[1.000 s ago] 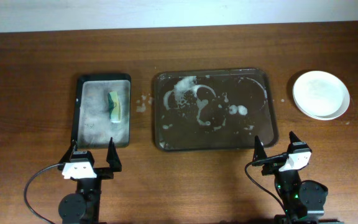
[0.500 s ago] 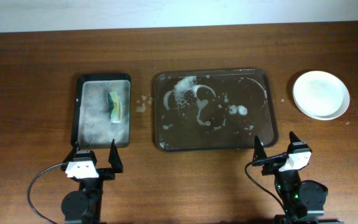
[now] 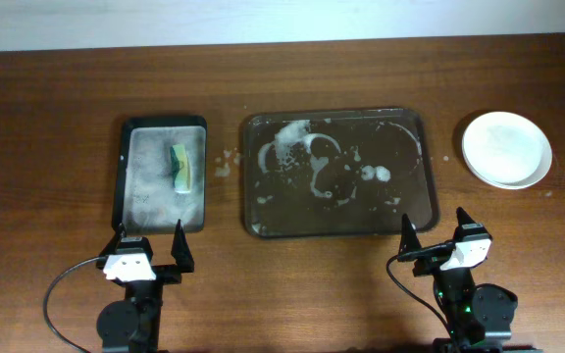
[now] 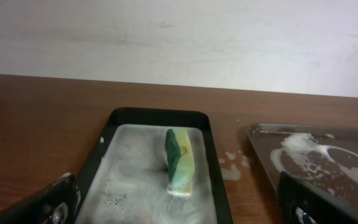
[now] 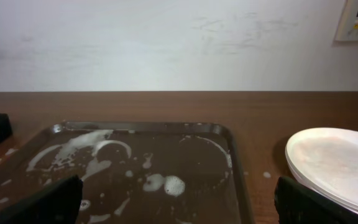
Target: Clean dirty plates on tray and stack at the side
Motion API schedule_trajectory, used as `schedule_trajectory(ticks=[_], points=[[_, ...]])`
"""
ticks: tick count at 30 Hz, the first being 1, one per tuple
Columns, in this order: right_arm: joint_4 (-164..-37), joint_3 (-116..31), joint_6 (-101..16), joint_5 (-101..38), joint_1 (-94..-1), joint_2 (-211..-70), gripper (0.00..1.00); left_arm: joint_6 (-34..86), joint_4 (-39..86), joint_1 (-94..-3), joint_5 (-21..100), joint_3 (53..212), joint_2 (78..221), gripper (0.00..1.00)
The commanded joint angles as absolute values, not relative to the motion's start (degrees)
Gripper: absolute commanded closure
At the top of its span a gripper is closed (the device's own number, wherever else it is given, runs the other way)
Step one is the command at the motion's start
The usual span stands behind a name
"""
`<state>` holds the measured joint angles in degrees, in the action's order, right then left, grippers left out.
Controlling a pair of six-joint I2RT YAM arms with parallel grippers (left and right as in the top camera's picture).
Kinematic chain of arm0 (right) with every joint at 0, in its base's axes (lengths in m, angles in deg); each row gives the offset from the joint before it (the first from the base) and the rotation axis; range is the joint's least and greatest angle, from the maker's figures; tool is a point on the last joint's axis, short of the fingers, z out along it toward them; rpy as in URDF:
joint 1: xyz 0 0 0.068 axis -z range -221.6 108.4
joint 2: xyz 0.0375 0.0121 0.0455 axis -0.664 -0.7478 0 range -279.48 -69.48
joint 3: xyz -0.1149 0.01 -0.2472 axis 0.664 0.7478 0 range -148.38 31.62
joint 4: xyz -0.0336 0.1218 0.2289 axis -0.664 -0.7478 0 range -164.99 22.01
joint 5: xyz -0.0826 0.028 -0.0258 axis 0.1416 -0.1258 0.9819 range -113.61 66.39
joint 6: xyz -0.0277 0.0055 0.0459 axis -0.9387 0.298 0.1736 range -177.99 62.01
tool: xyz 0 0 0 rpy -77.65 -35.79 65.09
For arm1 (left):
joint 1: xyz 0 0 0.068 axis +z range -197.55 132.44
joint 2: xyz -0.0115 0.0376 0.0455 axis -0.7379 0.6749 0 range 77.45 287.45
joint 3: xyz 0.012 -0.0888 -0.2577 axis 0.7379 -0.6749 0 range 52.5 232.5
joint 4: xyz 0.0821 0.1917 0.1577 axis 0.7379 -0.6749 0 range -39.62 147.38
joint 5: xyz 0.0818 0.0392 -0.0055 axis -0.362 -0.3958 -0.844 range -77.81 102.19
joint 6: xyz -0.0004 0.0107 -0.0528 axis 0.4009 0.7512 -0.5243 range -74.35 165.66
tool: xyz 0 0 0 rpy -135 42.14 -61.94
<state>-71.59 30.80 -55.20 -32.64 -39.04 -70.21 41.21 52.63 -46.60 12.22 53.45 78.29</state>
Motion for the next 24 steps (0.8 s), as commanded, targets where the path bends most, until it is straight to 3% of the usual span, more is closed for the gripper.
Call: schedule_trajectory(ticks=[1, 24], points=[[-71.6, 31.3, -55.4, -32.4, -39.5, -69.8, 0.02, 42.1, 52.7, -46.3, 12.8, 53.0, 77.7, 0.01], [-71.6, 31.3, -55.4, -32.4, -39.5, -69.8, 0.02, 42.1, 52.7, -46.3, 12.8, 53.0, 77.7, 0.01]])
